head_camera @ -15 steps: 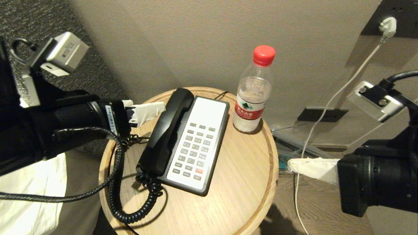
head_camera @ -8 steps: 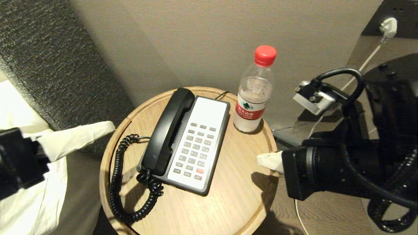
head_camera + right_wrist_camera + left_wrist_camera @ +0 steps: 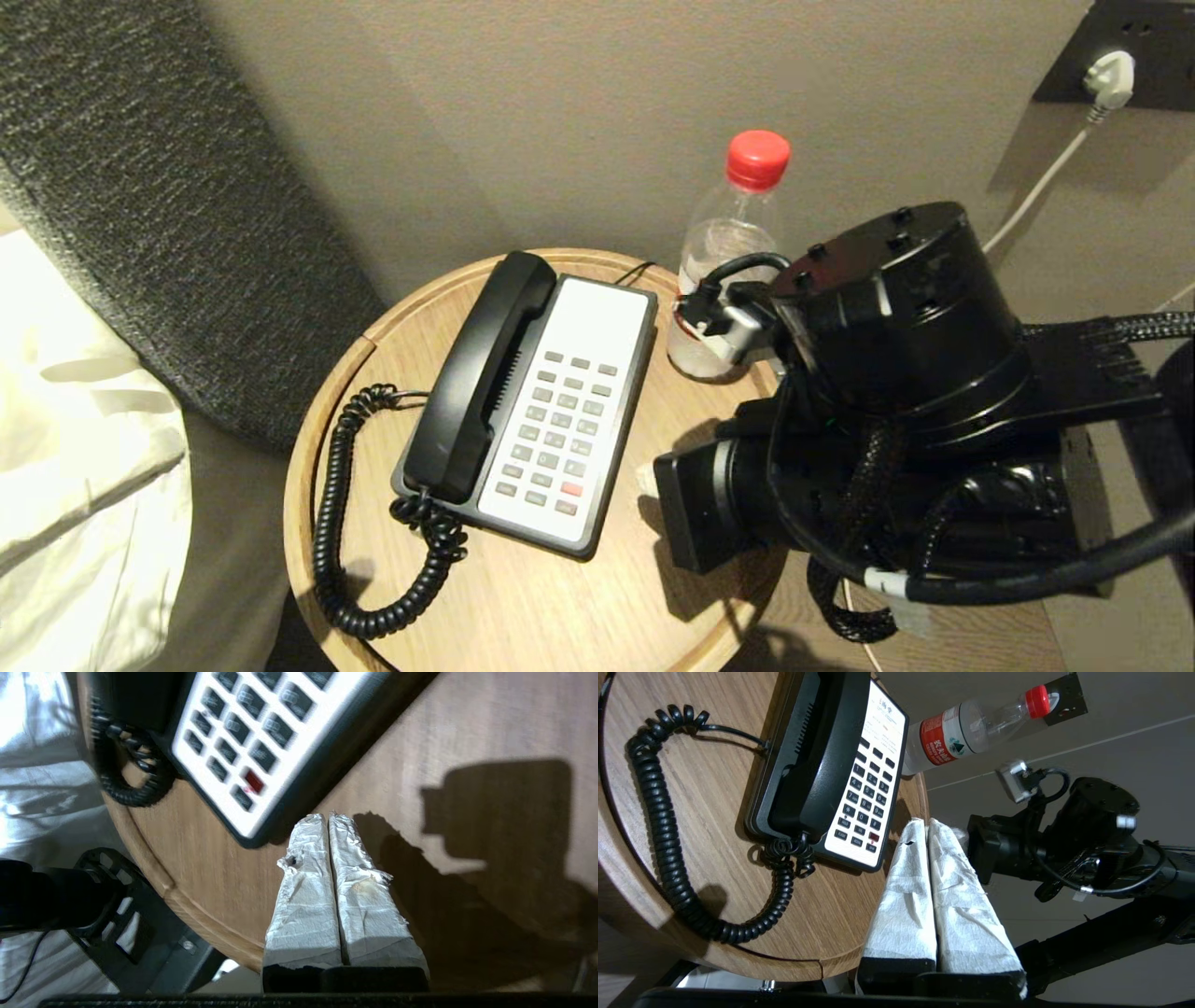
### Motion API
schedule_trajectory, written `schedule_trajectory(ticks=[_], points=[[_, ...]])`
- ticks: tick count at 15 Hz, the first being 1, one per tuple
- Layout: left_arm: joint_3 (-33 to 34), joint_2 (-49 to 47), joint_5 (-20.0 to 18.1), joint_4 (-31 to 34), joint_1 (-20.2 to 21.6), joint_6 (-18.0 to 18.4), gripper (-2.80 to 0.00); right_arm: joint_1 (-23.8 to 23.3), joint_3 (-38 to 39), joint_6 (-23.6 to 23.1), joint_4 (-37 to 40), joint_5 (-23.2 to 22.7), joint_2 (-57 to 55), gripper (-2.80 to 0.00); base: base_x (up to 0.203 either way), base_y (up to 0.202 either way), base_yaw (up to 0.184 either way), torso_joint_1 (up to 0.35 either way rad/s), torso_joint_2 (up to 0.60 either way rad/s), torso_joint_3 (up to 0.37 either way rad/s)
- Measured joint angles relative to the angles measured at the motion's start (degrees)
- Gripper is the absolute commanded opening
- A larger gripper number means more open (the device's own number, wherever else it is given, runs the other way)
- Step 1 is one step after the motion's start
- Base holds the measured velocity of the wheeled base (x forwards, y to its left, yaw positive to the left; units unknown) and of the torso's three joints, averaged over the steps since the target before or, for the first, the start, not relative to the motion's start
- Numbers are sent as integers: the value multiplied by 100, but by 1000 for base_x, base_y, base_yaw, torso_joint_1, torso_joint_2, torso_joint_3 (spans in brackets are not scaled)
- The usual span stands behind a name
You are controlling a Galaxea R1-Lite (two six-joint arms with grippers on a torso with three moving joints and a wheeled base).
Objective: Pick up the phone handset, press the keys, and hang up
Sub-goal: End the call using the dial pad
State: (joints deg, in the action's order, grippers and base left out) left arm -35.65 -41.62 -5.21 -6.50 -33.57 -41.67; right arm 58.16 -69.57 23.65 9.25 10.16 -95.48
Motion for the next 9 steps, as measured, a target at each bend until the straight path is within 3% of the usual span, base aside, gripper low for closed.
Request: schedule_trajectory(ticks=[9], points=[[176, 96, -5, 5, 1, 5, -280, 230, -667, 70, 9, -309, -450, -280, 0, 0, 0, 0, 0, 0]])
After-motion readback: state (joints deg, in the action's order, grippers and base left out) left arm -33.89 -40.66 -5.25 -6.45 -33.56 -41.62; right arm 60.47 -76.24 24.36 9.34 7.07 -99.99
